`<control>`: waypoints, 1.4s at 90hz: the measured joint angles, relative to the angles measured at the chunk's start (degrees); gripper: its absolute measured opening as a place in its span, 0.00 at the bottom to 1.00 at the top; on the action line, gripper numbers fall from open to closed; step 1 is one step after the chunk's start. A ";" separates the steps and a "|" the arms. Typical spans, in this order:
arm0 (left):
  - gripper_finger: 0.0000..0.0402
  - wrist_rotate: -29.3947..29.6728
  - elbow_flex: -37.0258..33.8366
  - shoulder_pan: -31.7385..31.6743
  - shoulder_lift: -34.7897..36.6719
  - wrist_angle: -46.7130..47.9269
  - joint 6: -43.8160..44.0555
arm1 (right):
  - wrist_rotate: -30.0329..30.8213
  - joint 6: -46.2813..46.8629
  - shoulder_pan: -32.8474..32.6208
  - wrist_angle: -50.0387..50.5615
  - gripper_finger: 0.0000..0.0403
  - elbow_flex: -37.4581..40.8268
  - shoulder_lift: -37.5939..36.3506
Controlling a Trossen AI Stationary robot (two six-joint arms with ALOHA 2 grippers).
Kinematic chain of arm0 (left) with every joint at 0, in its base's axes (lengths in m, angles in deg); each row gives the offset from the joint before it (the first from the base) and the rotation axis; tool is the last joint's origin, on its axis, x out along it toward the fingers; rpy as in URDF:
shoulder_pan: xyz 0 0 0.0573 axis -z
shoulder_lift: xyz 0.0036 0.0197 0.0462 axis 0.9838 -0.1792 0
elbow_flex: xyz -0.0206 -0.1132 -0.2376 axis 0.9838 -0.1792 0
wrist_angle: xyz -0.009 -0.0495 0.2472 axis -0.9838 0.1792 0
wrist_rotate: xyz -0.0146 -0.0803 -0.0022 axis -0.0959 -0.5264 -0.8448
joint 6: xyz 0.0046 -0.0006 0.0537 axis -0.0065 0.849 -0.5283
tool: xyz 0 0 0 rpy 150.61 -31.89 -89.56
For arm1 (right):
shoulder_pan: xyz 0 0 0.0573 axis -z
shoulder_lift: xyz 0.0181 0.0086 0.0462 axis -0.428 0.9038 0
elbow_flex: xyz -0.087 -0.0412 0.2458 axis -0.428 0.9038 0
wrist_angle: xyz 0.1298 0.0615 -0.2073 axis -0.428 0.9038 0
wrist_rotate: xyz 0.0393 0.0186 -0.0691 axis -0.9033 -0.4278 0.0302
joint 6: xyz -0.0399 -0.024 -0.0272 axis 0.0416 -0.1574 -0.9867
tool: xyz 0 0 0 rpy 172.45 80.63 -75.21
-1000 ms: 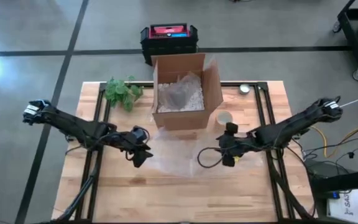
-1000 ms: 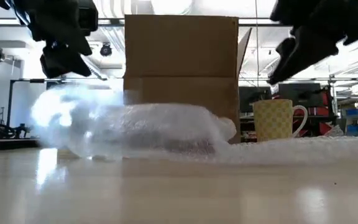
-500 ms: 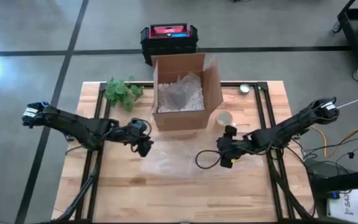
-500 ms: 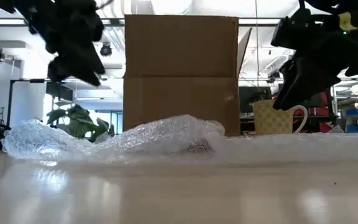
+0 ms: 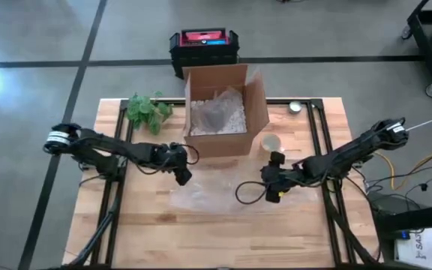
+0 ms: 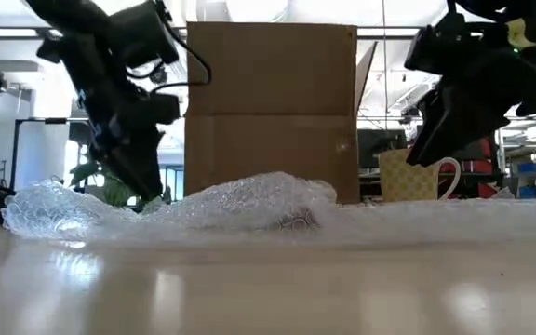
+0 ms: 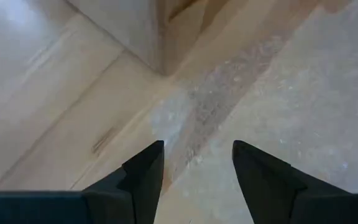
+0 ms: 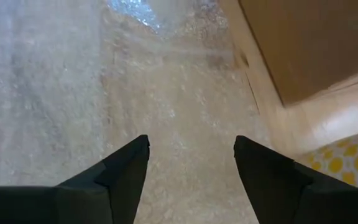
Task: Wrap mug
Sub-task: Wrap the yellow mug with a bubble wrap
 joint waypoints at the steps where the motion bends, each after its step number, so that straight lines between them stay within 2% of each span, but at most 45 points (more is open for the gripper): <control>1: 0.45 0.30 -0.05 -0.03 -0.33 -0.11 0.00 | 0.01 0.00 0.00 -0.09 0.54 0.00 0.00; 11: 0.44 2.21 -1.05 -0.21 -3.23 -5.48 -0.04 | 0.06 -0.02 0.00 -1.23 0.53 0.00 0.00; 19: 0.38 2.21 -1.94 -0.21 -5.08 -10.01 -0.21 | 0.04 -0.02 0.00 -1.33 0.53 0.00 0.00; 26: 0.27 2.19 -2.11 -0.09 -5.85 -11.41 -0.16 | 0.02 -0.02 -0.01 -1.29 0.53 0.00 -0.01; 34: 0.09 0.47 -2.11 0.26 -5.32 -11.62 -0.46 | -0.38 -0.42 -0.02 -1.28 0.54 0.00 -0.04; 37: 0.04 0.08 -2.11 0.56 -4.90 -11.48 -0.52 | -0.48 -0.52 -0.02 -1.21 0.54 -0.01 -0.04; 56: 0.00 -0.33 -0.28 5.54 2.64 -11.45 -1.29 | -2.37 -3.26 -0.02 5.90 0.52 -5.16 -0.23; 65: 0.00 -0.06 1.57 9.89 6.87 -13.02 -3.91 | -2.44 -4.92 -0.02 9.11 0.50 -7.91 -0.45; 77: 0.00 3.45 2.89 15.13 10.63 -12.86 -5.07 | -2.41 -7.10 -0.02 9.24 0.48 -8.94 -0.50; 87: 0.00 6.75 2.39 16.25 11.57 -10.14 -2.52 | -2.43 -5.78 -0.02 8.93 0.47 -9.09 -0.48; 98: 0.03 6.70 2.04 15.49 11.46 -9.87 -0.18 | -2.43 -3.87 -0.02 9.05 0.47 -9.09 -0.46; 111: 0.16 6.74 2.04 11.19 11.47 -4.60 1.04 | -2.43 -4.04 0.00 9.04 0.47 -9.09 -0.46; 126: 0.42 6.53 0.87 5.33 9.57 2.09 4.08 | -2.39 -4.46 0.02 9.08 0.47 -8.67 0.02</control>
